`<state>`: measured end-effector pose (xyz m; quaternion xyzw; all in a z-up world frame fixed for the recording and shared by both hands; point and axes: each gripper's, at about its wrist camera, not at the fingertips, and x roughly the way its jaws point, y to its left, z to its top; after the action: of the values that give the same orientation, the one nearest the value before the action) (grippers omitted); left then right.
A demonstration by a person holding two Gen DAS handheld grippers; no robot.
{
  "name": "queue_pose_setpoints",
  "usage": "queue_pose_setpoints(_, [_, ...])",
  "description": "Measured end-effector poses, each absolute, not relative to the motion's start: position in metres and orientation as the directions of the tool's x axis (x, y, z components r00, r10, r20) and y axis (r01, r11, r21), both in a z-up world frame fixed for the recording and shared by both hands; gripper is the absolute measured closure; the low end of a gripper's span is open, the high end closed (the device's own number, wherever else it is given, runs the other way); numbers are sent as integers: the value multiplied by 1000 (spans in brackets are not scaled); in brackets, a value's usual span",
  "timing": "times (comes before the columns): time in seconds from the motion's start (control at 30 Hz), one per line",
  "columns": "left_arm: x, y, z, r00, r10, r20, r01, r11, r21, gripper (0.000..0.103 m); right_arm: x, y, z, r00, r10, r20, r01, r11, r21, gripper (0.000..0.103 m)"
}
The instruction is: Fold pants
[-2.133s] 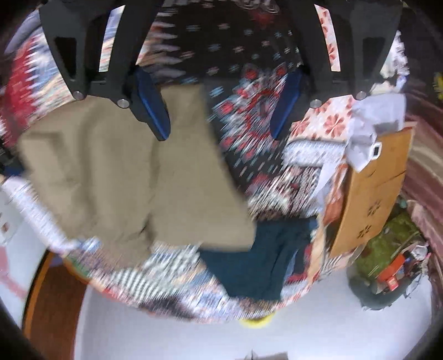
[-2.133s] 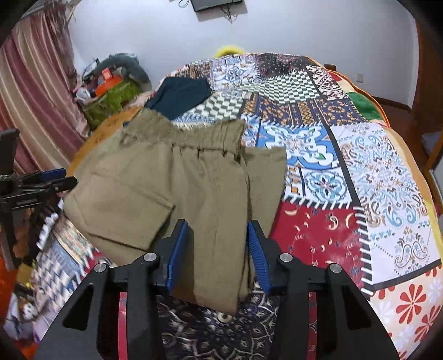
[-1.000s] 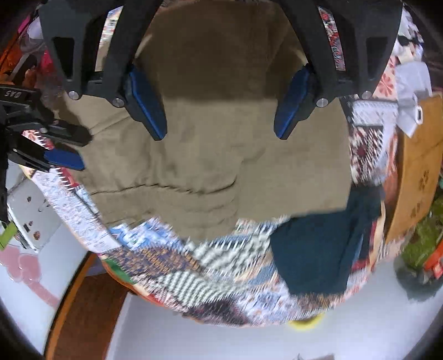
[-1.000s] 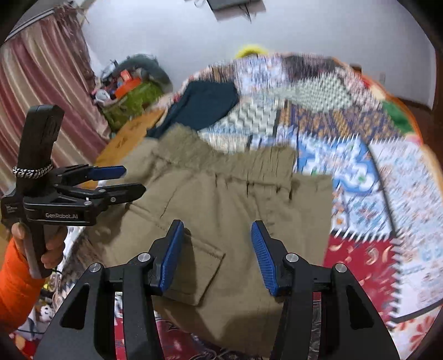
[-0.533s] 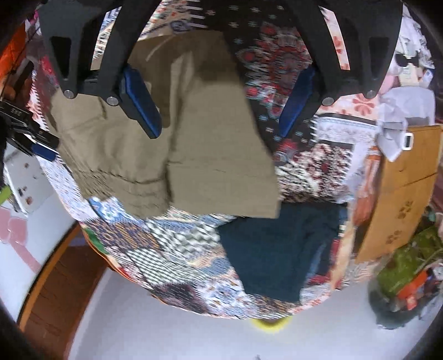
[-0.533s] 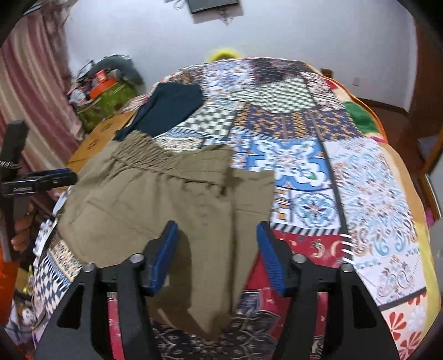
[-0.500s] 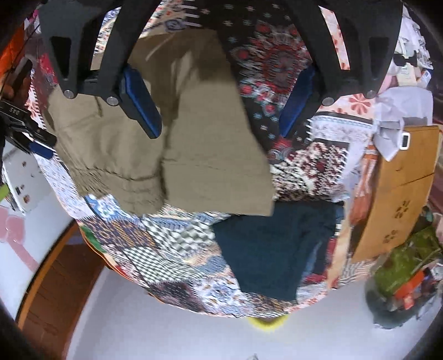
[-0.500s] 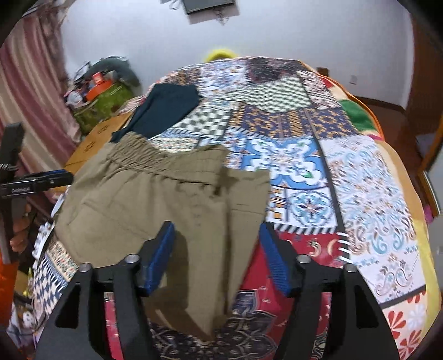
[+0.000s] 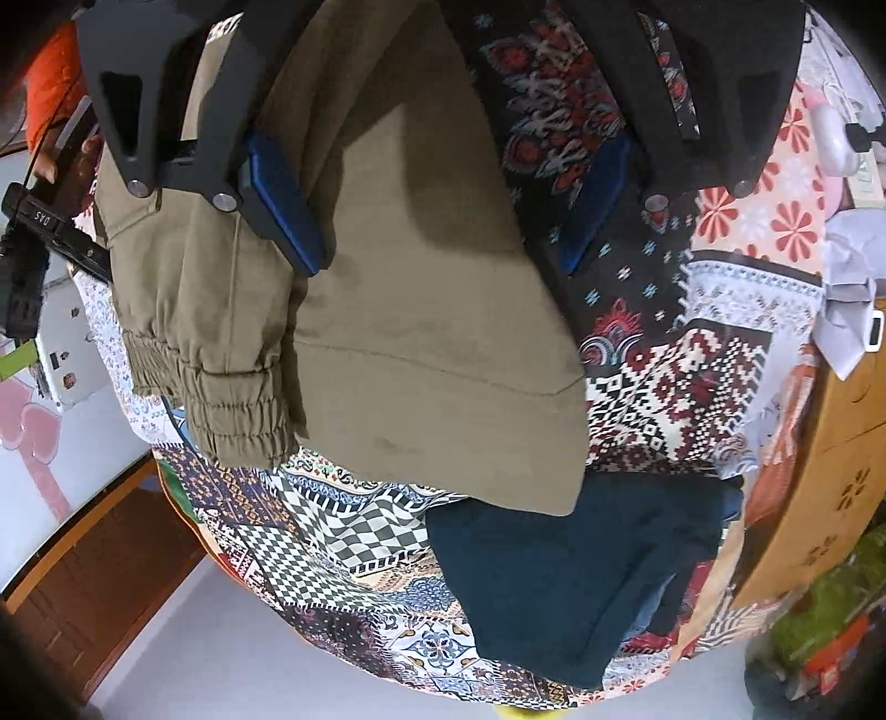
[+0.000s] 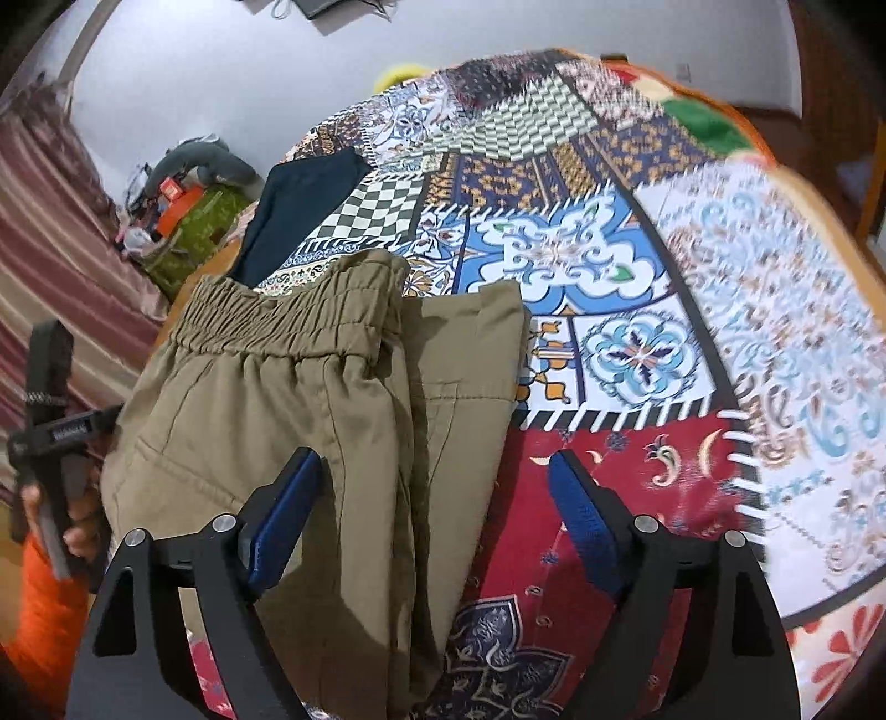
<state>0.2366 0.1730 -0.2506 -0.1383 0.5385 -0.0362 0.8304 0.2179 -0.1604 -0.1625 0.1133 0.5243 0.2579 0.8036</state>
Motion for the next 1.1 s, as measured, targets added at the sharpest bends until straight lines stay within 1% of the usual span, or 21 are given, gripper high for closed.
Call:
queue_pose_setpoints(0.07, [241, 173, -253, 417, -222, -881, -89, 955, -283, 16, 222, -162, -167, 292, 569, -769, -275, 820, 502, 22])
queue_pose_setpoints(0.13, [244, 175, -254, 417, -244, -876, -90, 948, -307, 19, 226, -159, -169, 284, 586, -759, -271, 808, 523, 22])
queue_pose_setpoints(0.17, [245, 175, -255, 420, -255, -871, -90, 943, -320, 22, 228, -156, -170, 285, 591, -755, -283, 804, 522, 25])
queue_pose_setpoints(0.2, [246, 175, -254, 422, -264, -867, -86, 941, -328, 25, 229, -154, -170, 284, 595, -752, -292, 800, 523, 30])
queue_pose_setpoints(0.23, [246, 174, -254, 425, -270, -864, -80, 940, -333, 32, 231, -152, -170, 282, 601, -748, -301, 795, 526, 32])
queue_pose_setpoints(0.27, [245, 173, -252, 431, -276, -859, -71, 939, -337, 41, 231, -150, -170, 281, 602, -747, -303, 795, 526, 38])
queue_pose_setpoints(0.3, [244, 170, -249, 438, -277, -855, -60, 940, -335, 45, 232, -149, -170, 276, 616, -738, -308, 784, 539, 47])
queue_pose_setpoints(0.33, [244, 168, -247, 443, -266, -856, -57, 945, -323, 51, 233, -149, -170, 271, 625, -732, -308, 777, 549, 52])
queue_pose_setpoints(0.4, [242, 163, -243, 451, -249, -857, -44, 953, -300, 67, 235, -149, -171, 261, 642, -721, -302, 763, 571, 69])
queue_pose_setpoints(0.43, [242, 162, -241, 456, -244, -856, -44, 954, -296, 79, 235, -148, -170, 260, 647, -717, -307, 759, 574, 72])
queue_pose_setpoints(0.47, [241, 160, -237, 463, -214, -860, -53, 962, -268, 90, 233, -146, -168, 268, 643, -717, -317, 762, 565, 78])
queue_pose_setpoints(0.5, [241, 160, -235, 467, -202, -861, -55, 965, -256, 91, 230, -143, -165, 277, 635, -721, -333, 767, 548, 83])
queue_pose_setpoints(0.6, [239, 160, -225, 488, -182, -854, -63, 968, -242, 95, 226, -134, -153, 328, 593, -736, -384, 795, 470, 89])
queue_pose_setpoints(0.67, [236, 157, -216, 509, -159, -846, -53, 975, -215, 98, 223, -132, -144, 363, 581, -729, -405, 802, 438, 91])
queue_pose_setpoints(0.9, [230, 152, -170, 606, -73, -792, -31, 993, -115, 99, 230, -118, -107, 424, 582, -694, -481, 794, 372, 93])
queue_pose_setpoints(1.1, [237, 167, -133, 668, -14, -744, -49, 997, -63, 99, 247, -99, -76, 475, 598, -645, -524, 781, 339, 93])
